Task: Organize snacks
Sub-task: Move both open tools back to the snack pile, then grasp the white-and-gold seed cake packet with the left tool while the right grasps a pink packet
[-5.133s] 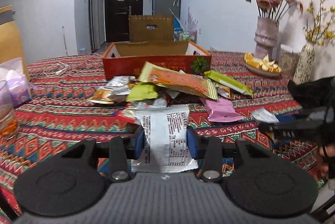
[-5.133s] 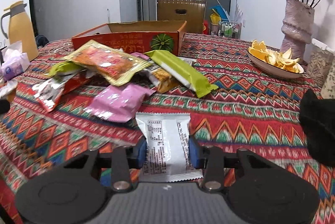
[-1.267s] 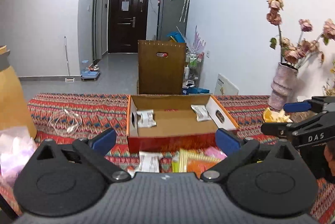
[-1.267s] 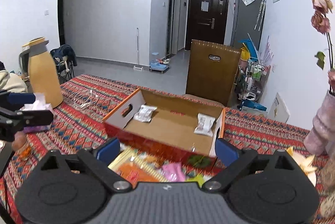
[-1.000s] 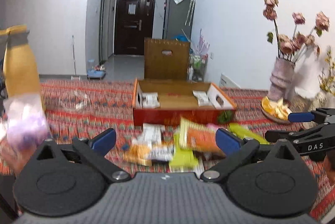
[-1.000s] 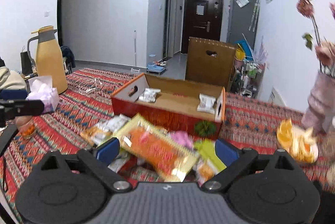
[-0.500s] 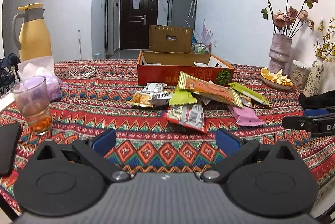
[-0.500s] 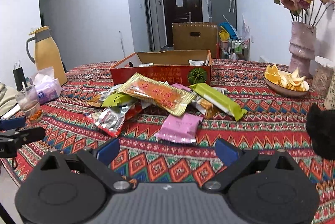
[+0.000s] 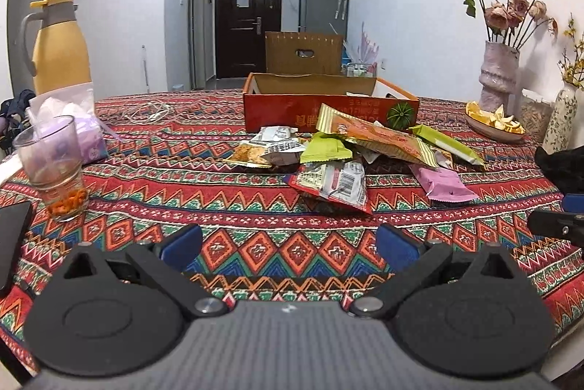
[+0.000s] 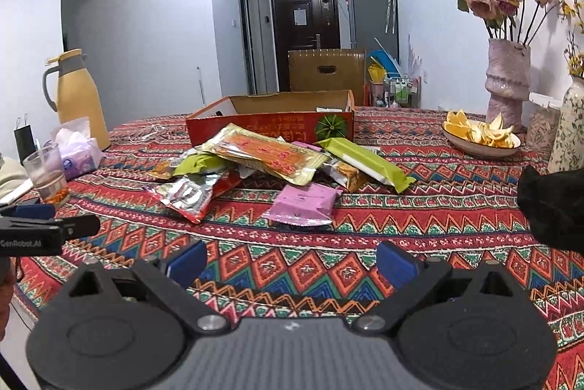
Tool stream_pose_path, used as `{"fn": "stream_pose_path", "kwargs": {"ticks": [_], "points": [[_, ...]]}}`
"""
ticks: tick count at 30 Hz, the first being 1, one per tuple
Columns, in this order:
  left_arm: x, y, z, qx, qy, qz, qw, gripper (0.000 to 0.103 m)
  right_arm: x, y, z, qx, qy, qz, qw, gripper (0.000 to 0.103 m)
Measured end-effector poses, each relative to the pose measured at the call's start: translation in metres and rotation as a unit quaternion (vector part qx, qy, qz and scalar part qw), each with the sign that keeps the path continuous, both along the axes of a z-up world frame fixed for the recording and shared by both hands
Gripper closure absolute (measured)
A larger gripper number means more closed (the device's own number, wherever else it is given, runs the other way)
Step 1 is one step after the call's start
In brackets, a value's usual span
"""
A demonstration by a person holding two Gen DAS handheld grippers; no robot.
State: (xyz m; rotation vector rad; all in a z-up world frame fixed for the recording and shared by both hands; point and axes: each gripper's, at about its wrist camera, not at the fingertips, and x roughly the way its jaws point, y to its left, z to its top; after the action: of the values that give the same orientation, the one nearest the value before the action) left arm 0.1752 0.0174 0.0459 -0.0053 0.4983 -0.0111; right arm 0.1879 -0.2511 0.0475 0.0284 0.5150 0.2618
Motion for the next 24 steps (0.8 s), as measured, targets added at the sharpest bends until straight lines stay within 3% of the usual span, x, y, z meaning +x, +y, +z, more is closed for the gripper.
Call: {"fn": "stream_pose_path", "kwargs": {"ticks": [16,24], "points": [[0.094,-0.010,-0.009,0.027,0.017,-0.053,0.9981,0.000,0.080,0.009,-0.020,0.021,0.051,0.011,0.998,0.004],[0.144,0.005,-0.002,0.013,0.019,-0.069,0.9974,0.000,0.137,0.031,-0.024,0.009,0.057,0.016,0.998,0.009]]}}
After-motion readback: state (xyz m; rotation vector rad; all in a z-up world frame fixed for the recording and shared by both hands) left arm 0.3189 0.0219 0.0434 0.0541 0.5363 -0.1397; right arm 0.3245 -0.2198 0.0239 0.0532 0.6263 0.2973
